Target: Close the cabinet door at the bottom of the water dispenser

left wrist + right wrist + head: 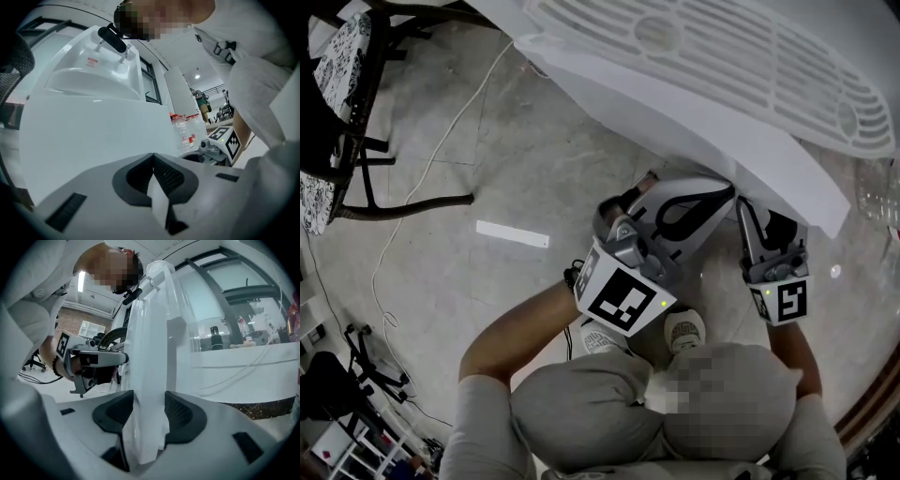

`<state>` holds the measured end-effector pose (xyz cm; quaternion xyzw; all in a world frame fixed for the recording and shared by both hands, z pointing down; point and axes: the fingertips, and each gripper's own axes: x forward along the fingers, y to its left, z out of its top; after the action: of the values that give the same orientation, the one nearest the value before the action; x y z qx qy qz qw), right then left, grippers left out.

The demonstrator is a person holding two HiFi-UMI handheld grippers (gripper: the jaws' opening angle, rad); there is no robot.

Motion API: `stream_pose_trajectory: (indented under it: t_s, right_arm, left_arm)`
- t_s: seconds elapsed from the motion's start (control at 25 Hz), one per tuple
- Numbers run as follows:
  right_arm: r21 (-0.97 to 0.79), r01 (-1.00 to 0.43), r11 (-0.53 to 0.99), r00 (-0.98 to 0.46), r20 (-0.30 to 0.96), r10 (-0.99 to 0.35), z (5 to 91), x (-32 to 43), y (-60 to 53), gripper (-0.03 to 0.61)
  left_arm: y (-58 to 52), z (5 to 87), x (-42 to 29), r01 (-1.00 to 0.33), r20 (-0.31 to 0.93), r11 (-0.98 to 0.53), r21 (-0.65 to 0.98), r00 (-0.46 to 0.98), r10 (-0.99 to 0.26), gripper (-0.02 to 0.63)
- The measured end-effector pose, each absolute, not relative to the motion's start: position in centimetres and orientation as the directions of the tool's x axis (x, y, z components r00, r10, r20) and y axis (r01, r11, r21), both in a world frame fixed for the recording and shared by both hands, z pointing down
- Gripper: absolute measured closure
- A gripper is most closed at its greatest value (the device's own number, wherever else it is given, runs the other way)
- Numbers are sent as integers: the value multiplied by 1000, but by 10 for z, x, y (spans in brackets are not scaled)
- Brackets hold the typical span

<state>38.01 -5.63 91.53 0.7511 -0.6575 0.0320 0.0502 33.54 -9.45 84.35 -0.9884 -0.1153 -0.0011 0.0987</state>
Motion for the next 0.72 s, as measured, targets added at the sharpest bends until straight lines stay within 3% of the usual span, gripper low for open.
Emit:
stream_pose_trajectory:
  t_s: [0.72]
  right_arm:
    - [87,-981,-174,182,97,-979,913,411,-65,362]
  left_arm:
    - [-102,844,338,193,45,-972,-131,981,189,604]
